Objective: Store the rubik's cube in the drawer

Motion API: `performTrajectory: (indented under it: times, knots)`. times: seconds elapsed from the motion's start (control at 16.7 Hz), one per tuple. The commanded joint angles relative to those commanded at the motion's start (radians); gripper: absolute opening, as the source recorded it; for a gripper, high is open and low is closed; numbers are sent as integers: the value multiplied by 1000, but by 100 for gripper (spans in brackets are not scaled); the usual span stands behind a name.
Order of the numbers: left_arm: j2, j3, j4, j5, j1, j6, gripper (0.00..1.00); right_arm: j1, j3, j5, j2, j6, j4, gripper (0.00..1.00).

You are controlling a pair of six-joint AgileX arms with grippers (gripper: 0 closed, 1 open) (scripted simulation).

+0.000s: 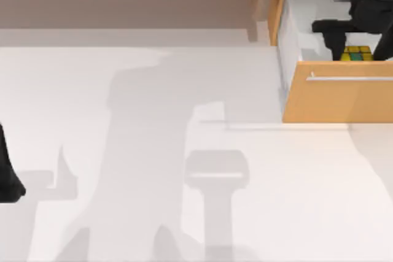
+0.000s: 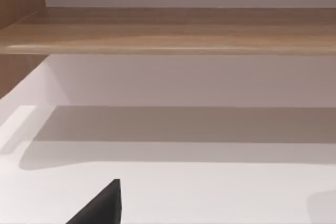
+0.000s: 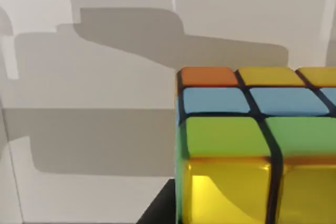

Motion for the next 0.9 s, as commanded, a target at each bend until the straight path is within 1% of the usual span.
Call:
performTrajectory:
  times: [0.54, 0.6, 0.9]
  knots:
    - [0, 0, 0, 0, 0, 0, 100, 0, 0, 0, 0, 0, 0, 98]
    - [0, 0, 0, 0, 0, 0, 100, 0, 0, 0, 0, 0, 0, 100]
    - [0, 0, 0, 0, 0, 0, 100, 0, 0, 0, 0, 0, 0, 100]
